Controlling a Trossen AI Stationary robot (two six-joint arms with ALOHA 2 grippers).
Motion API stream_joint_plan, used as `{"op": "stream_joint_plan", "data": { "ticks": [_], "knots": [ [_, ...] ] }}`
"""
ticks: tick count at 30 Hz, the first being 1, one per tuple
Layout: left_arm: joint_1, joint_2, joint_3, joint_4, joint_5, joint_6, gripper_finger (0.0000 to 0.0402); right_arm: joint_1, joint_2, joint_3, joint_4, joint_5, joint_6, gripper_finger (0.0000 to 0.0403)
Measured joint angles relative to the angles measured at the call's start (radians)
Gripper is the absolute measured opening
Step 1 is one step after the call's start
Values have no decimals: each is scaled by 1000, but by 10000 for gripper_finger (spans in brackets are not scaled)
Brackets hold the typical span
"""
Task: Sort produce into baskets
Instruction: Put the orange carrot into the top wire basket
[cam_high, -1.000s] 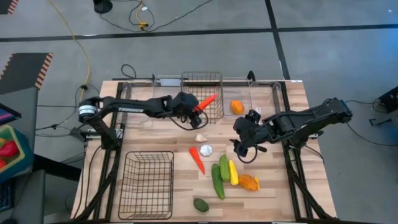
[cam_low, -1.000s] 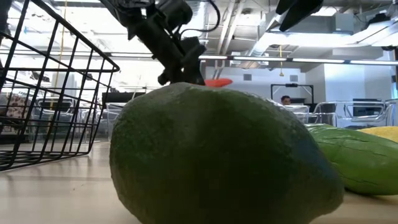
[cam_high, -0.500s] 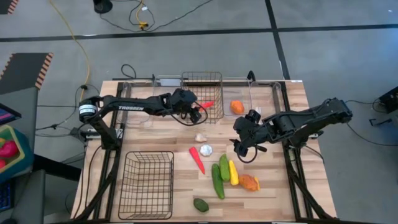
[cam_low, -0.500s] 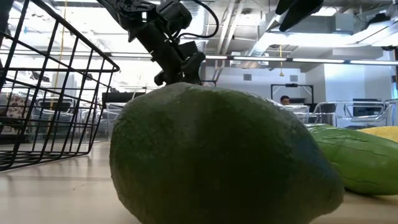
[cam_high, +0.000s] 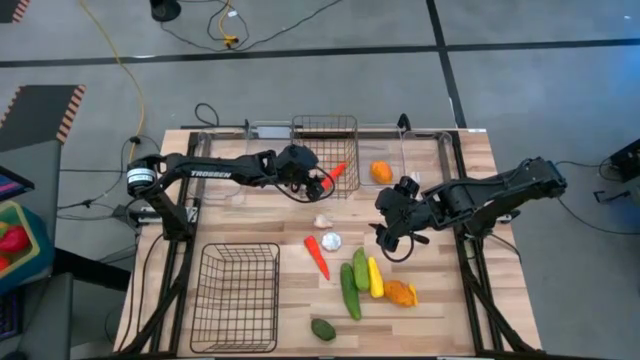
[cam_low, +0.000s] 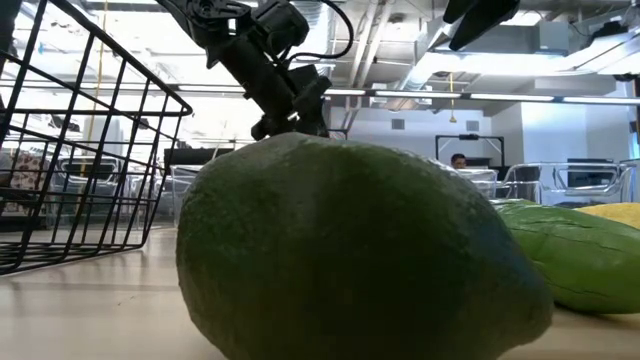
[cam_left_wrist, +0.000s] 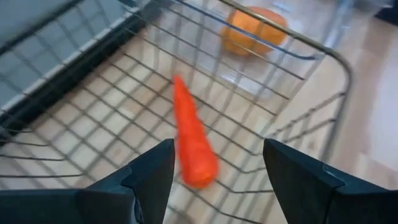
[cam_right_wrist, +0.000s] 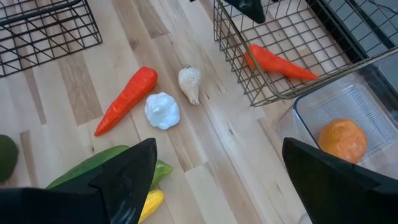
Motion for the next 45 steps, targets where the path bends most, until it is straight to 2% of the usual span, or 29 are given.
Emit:
{"op": "stream_joint_plan", "data": {
  "ticks": [8, 13, 22, 28, 32, 36, 45],
  "knots": [
    [-2, 0, 0, 8, 208, -55, 233, 0, 0, 0, 0, 0, 0, 374],
    [-24, -20, 0, 76, 285, -1, 233, 0, 0, 0, -1, 0, 0, 374],
    [-144, -143, 0, 58, 311, 277, 233, 0, 0, 0, -1, 0, 0, 374],
    [-261, -145, 0, -1, 330, 386, 233, 0, -1, 0, -1, 0, 0, 374],
    [-325, -123, -2, -97, 323, 435, 233, 0, 0, 0, 3, -1, 0, 374],
    [-366, -85, -2, -144, 266, 470, 233, 1, -1, 0, 34, -2, 0, 374],
    [-389, 54, 3, -178, 258, 537, 233, 1, -1, 1, 98, -4, 0, 374]
  ]
}}
